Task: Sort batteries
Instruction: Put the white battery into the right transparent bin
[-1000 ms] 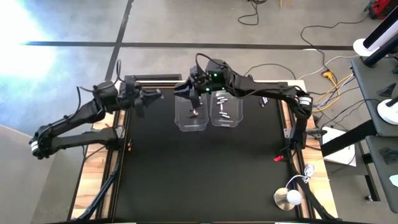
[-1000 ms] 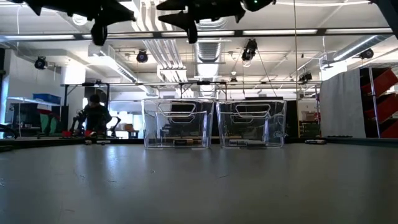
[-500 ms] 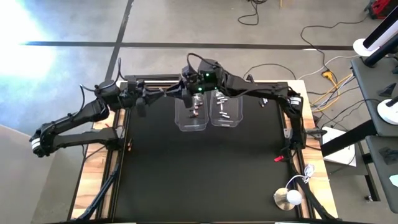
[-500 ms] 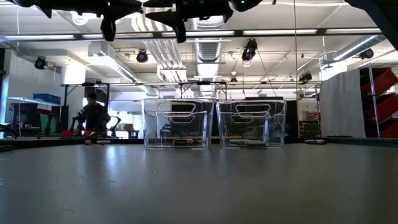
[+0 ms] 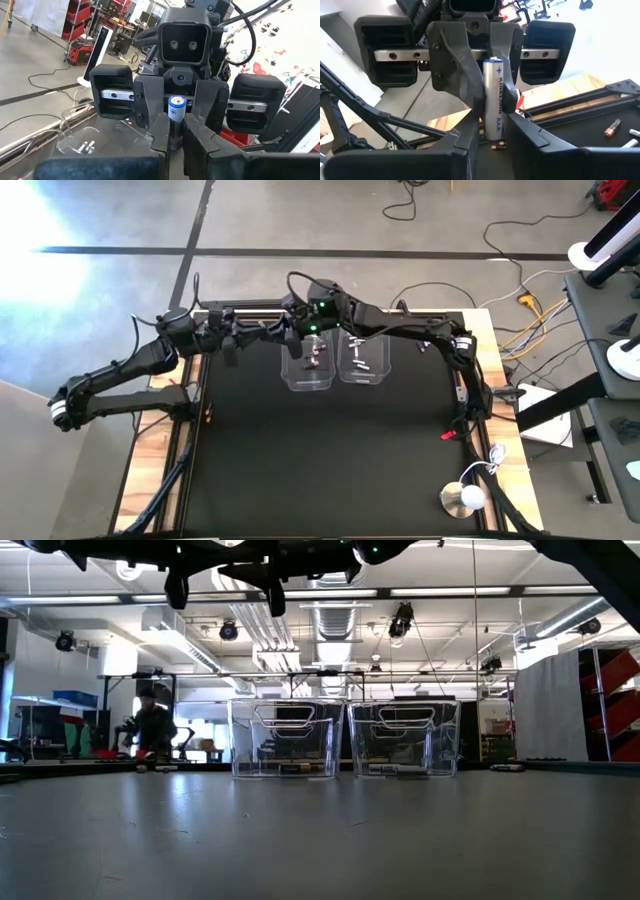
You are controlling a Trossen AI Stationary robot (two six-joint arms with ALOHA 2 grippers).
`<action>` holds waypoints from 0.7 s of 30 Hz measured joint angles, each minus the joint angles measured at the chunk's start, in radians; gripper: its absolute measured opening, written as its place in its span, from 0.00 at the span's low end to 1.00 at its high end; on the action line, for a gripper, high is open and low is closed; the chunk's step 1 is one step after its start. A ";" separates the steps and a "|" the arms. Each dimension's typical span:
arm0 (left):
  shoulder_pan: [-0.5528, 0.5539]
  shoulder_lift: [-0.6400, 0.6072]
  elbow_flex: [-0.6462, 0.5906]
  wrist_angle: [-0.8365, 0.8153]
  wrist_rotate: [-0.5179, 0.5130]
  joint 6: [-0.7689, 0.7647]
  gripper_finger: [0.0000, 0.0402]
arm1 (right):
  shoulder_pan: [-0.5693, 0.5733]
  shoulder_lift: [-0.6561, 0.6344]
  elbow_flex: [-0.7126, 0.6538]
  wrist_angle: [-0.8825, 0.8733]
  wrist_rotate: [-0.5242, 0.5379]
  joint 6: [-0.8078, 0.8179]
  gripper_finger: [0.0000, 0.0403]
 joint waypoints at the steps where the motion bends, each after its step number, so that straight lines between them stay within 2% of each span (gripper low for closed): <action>1: 0.000 0.001 0.000 0.000 0.001 0.000 0.03 | 0.000 0.000 0.000 0.000 0.002 -0.001 0.17; 8: 0.000 0.019 0.000 -0.008 0.051 -0.002 0.03 | 0.000 -0.002 -0.002 -0.010 -0.001 -0.012 0.07; 13: 0.000 0.020 0.002 -0.045 0.057 0.007 0.07 | 0.000 -0.002 0.007 -0.048 0.000 -0.017 0.07; 16: -0.001 0.008 0.000 -0.061 0.083 -0.003 0.11 | 0.000 -0.015 0.030 -0.153 0.000 -0.037 0.07; 21: -0.006 -0.069 0.000 -0.127 0.134 -0.004 0.22 | -0.002 -0.080 0.071 -0.444 0.013 -0.164 0.07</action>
